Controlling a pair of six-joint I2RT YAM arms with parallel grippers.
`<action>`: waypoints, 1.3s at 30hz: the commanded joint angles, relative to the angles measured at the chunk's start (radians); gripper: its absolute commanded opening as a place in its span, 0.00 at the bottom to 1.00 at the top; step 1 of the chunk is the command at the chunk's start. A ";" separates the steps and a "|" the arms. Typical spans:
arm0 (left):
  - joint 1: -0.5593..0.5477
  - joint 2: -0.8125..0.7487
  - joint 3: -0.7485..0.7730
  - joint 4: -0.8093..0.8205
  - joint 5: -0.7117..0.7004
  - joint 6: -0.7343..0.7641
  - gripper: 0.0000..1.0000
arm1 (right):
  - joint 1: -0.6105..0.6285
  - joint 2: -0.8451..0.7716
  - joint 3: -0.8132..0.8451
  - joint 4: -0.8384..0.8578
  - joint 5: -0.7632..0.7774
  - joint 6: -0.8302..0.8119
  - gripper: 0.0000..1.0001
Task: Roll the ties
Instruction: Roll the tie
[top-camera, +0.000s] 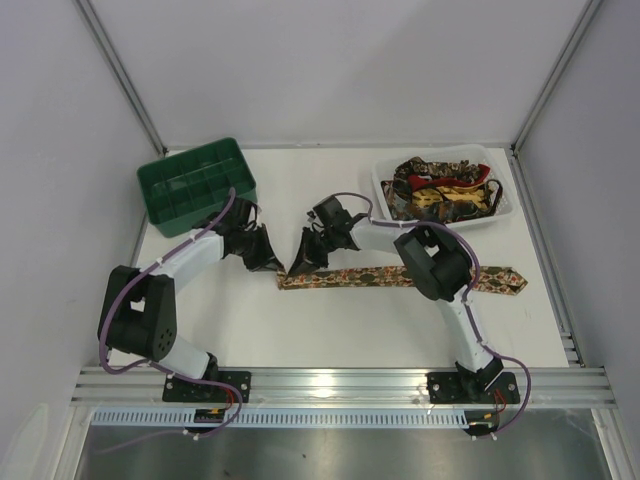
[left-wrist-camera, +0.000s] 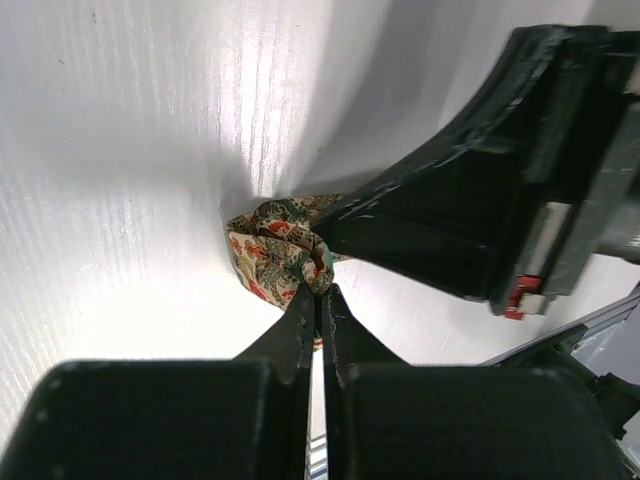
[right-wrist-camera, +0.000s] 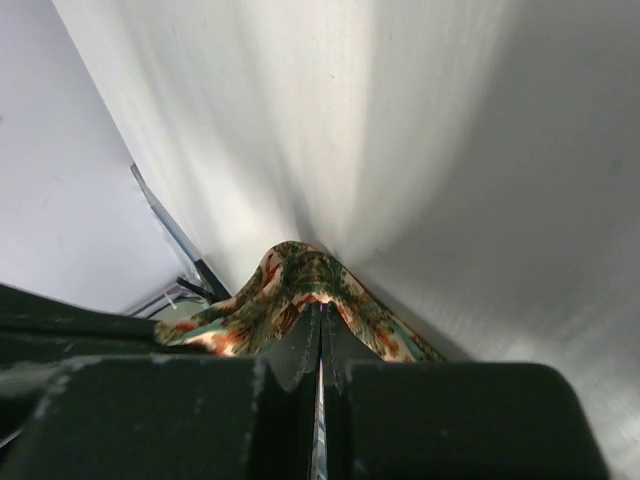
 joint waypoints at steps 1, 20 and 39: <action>-0.009 -0.018 0.034 -0.011 -0.030 -0.005 0.00 | -0.009 -0.087 -0.001 -0.047 0.036 -0.033 0.00; -0.120 0.094 0.103 -0.025 -0.057 -0.004 0.01 | -0.034 -0.129 -0.113 -0.163 0.188 -0.098 0.00; -0.153 0.169 0.100 0.083 0.002 -0.050 0.07 | -0.039 -0.145 -0.138 -0.147 0.177 -0.070 0.00</action>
